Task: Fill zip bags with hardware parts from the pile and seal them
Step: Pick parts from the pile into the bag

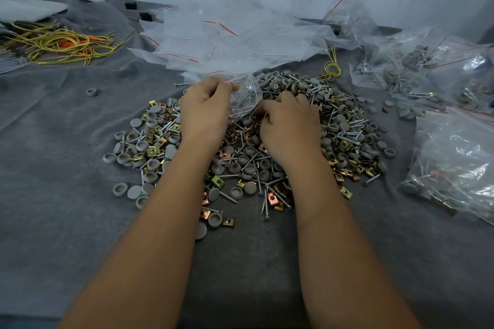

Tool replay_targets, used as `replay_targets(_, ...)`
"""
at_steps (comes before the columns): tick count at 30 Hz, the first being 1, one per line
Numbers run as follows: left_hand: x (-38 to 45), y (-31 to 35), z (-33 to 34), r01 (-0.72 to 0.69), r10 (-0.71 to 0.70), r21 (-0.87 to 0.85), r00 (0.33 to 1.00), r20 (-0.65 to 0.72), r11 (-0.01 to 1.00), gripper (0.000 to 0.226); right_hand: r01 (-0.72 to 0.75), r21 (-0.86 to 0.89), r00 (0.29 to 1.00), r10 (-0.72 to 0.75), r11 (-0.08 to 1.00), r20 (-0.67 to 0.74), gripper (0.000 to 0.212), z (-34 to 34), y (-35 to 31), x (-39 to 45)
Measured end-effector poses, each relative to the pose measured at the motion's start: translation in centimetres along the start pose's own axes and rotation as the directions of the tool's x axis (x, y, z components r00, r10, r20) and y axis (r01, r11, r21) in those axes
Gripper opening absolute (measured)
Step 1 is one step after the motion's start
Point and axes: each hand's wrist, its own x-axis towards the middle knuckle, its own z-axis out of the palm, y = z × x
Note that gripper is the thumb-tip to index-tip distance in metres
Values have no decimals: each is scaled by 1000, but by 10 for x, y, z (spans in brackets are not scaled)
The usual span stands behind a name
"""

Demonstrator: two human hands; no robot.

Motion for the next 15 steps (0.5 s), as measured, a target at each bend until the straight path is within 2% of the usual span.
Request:
replay_targets(7,0,0,1,1,-1,-13,1000,4,1000,26,-5,-60,1000,6,998,18,35,-1,-2,0)
replay_targets(15,-1,-1,1,-5,5,-3,1000,4,1000,26,-59,-18,998,59,998,-9,27,-3,-2,2)
